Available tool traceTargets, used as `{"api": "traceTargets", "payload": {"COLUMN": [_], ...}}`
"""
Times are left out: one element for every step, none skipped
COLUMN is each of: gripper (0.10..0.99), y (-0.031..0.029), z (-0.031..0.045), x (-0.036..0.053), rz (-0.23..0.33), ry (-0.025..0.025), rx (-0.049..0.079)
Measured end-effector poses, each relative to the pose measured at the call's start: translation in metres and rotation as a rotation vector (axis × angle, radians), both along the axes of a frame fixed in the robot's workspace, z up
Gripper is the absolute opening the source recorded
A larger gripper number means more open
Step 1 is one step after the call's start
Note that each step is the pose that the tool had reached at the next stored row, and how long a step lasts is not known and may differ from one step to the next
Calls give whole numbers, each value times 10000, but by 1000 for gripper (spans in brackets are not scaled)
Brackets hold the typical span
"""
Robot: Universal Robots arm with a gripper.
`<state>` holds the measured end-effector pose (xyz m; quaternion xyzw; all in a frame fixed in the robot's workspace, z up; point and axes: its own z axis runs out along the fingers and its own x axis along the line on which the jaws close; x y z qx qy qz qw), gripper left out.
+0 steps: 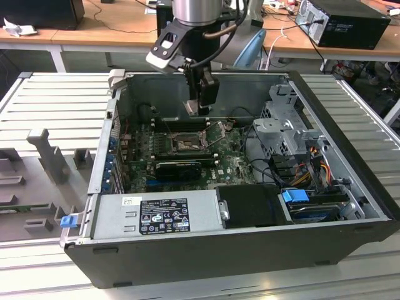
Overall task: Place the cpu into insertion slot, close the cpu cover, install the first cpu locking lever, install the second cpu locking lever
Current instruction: 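Place the cpu into insertion slot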
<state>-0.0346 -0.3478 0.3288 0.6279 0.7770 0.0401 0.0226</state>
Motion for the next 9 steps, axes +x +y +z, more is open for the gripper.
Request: {"api": "traceTargets", "payload": {"gripper": [541, 541, 541, 541, 541, 541, 541, 541, 541], "y": [0, 0, 0, 0, 0, 0, 0, 0, 0], "z": [-3, -6, -11, -16, -20, -25, -28, -32, -36], "x": [0, 0, 0, 0, 0, 0, 0, 0, 0], "rz": [-54, -110, -188, -258, -298, -336, -361, -412, -470], "ry": [0, 0, 0, 0, 1, 0, 0, 0, 0], "rx": [0, 0, 0, 0, 0, 0, 0, 0, 0]}}
